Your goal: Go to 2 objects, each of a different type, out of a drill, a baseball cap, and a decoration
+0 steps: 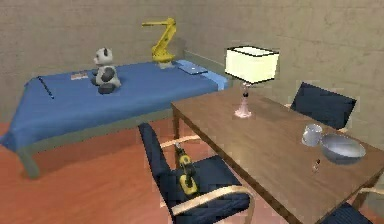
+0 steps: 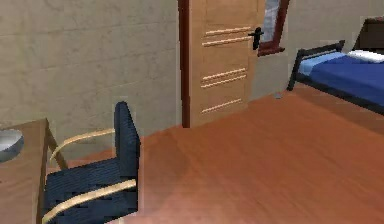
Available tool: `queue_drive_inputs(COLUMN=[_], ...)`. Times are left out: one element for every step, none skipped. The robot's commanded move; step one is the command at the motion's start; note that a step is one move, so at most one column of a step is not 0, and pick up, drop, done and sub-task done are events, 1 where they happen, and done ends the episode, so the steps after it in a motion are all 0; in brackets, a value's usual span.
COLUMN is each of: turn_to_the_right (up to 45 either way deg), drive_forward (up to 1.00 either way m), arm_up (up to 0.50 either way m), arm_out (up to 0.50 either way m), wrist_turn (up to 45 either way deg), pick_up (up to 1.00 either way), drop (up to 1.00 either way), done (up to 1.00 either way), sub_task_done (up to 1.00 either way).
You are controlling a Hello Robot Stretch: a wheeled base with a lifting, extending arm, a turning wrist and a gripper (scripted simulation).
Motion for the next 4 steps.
queue_drive_inputs(turn_to_the_right=[45.0, 45.0, 33.0, 0.0], drive_forward=[0.00, 0.00, 0.00, 1.00], arm_up=[0.00, 0.00, 0.00, 0.00], arm_out=[0.00, 0.00, 0.00, 0.00], wrist_turn=[0.0, 0.0, 0.0, 0.0], pick_up=[0.00, 0.00, 0.00, 0.00], drop=[0.00, 0.00, 0.00, 0.00], done=[0.00, 0.00, 0.00, 0.00], sub_task_done=[0.00, 0.00, 0.00, 0.00])
